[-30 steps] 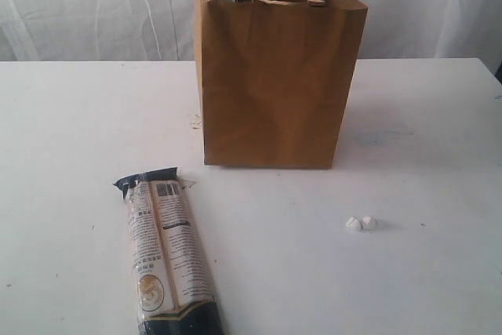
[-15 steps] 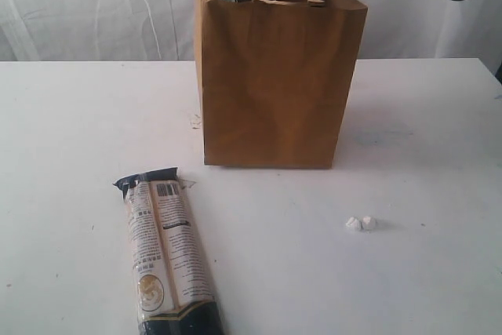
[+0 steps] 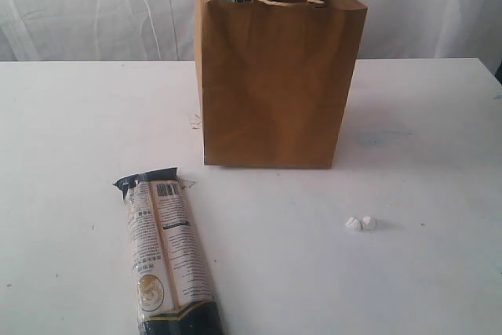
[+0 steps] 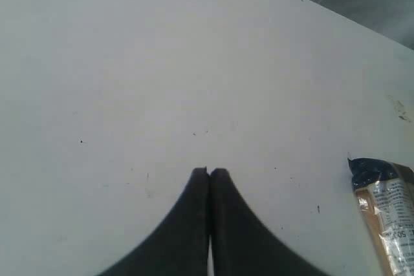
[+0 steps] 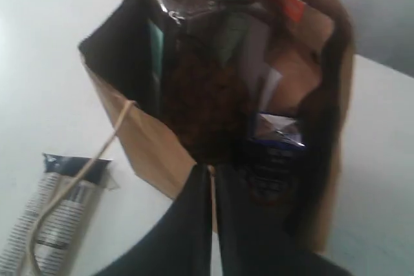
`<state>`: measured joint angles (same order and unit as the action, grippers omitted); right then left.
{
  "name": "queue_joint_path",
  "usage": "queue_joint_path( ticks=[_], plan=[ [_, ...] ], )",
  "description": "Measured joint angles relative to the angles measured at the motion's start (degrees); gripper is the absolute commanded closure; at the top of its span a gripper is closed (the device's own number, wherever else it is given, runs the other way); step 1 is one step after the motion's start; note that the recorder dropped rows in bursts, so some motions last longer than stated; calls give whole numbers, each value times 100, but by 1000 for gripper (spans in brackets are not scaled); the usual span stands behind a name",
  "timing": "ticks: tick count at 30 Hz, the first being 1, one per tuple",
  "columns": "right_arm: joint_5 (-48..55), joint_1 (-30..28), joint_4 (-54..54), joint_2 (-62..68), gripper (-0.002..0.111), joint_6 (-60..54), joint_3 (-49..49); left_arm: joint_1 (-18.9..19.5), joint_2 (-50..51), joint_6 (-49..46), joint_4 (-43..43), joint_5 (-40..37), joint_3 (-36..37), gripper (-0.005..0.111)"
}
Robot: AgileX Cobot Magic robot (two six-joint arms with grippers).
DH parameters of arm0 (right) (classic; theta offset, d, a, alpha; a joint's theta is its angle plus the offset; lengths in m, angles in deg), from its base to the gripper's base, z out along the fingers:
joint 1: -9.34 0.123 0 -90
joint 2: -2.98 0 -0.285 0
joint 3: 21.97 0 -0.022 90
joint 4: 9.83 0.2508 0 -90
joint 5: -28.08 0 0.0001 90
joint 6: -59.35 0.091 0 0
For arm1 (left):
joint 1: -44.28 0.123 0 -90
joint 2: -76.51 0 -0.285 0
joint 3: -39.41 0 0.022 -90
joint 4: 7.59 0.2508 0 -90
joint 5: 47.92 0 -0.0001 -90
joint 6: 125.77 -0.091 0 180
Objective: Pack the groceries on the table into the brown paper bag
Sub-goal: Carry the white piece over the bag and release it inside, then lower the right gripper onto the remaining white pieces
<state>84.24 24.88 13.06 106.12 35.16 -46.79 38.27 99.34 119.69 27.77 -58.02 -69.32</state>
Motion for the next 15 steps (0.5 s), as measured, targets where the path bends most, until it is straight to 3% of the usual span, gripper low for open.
queue_joint_path(
  ticks=[8,15],
  plan=[
    [-640,0,-739,-1174,108,339,987,0,0,0,0,0,0,107],
    [-1983,0,-1448,-2548,108,601,2860,0,0,0,0,0,0,107]
  ],
)
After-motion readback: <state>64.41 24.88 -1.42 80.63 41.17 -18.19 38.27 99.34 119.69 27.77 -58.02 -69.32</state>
